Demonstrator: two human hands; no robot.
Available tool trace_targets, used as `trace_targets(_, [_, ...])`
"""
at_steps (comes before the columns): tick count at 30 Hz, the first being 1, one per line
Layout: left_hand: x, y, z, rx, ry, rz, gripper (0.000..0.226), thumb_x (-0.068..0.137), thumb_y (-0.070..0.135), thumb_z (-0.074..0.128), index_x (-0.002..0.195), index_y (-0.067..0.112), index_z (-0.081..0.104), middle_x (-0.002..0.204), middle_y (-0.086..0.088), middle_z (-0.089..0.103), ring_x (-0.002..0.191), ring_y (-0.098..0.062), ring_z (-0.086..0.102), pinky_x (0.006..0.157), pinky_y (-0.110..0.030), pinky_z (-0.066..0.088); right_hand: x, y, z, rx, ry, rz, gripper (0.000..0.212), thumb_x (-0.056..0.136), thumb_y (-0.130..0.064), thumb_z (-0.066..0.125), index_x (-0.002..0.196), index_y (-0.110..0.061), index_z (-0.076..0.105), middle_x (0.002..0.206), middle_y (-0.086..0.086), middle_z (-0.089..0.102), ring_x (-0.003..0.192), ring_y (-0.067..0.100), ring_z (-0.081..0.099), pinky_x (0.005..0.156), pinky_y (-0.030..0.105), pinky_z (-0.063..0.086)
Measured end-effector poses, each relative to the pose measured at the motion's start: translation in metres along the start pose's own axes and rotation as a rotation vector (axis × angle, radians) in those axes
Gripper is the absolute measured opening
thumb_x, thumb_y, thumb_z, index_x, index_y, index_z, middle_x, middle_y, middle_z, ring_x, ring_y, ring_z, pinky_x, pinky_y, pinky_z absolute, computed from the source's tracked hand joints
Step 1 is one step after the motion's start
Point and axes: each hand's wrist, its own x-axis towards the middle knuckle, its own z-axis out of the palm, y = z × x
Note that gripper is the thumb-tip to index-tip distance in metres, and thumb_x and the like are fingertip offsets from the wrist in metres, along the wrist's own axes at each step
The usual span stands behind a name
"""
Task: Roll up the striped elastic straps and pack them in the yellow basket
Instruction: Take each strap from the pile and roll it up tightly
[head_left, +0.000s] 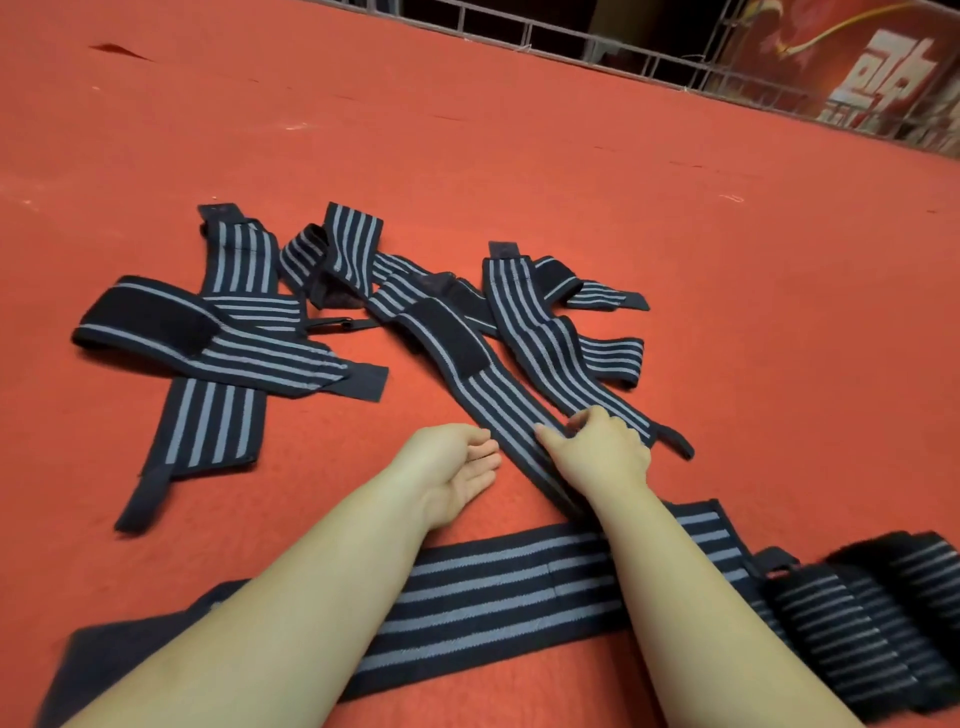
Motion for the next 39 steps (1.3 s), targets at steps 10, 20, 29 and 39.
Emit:
trace_targets(10, [0.008, 0.013, 0.011, -0.252, -0.049, 0.064, 0.016, 0.094, 0.022, 0.053, 0.104, 0.011, 0.060, 0.086, -0.002, 0.064, 0.080, -0.013, 0.061, 0.074, -0.024, 0.049, -0.018, -0.008, -0.031, 0.763, -0.050, -0.257, 0.041, 0.082, -0.034, 0.063, 0.063, -0.004, 0.043, 0.063, 0.009, 0.042, 0.061, 0.015, 0.040, 0.059, 0.032, 0.034])
trace_targets(20, [-0.051, 0.008, 0.012, 0.102, -0.202, 0.432, 0.022, 0.092, 0.003, 0.051, 0.109, 0.006, 0.065, 0.103, -0.010, 0.071, 0.091, -0.019, 0.069, 0.080, -0.028, 0.054, -0.053, -0.031, -0.069, 0.969, -0.292, -0.201, 0.020, 0.085, -0.033, 0.066, 0.099, -0.020, 0.067, 0.097, -0.003, 0.073, 0.089, 0.014, 0.070, 0.082, 0.033, 0.054])
trace_targets(29, [-0.086, -0.002, -0.020, -0.215, -0.420, 0.092, 0.031, 0.079, 0.024, 0.054, 0.101, 0.005, 0.064, 0.093, -0.009, 0.066, 0.086, -0.021, 0.060, 0.085, -0.031, 0.045, -0.096, -0.039, -0.085, 0.911, -0.205, -0.380, 0.026, 0.074, -0.016, 0.057, 0.087, 0.006, 0.054, 0.072, 0.011, 0.053, 0.067, 0.022, 0.050, 0.061, 0.041, 0.046])
trace_targets(39, [-0.071, 0.001, -0.009, -0.409, -0.110, 0.123, 0.029, 0.096, 0.014, 0.050, 0.119, -0.003, 0.056, 0.098, -0.018, 0.067, 0.084, -0.027, 0.066, 0.070, -0.036, 0.052, -0.131, -0.027, -0.074, 0.921, -0.198, -0.346, 0.029, 0.081, 0.003, 0.049, 0.067, -0.017, 0.064, 0.051, -0.007, 0.053, 0.048, 0.009, 0.045, 0.046, 0.017, 0.037])
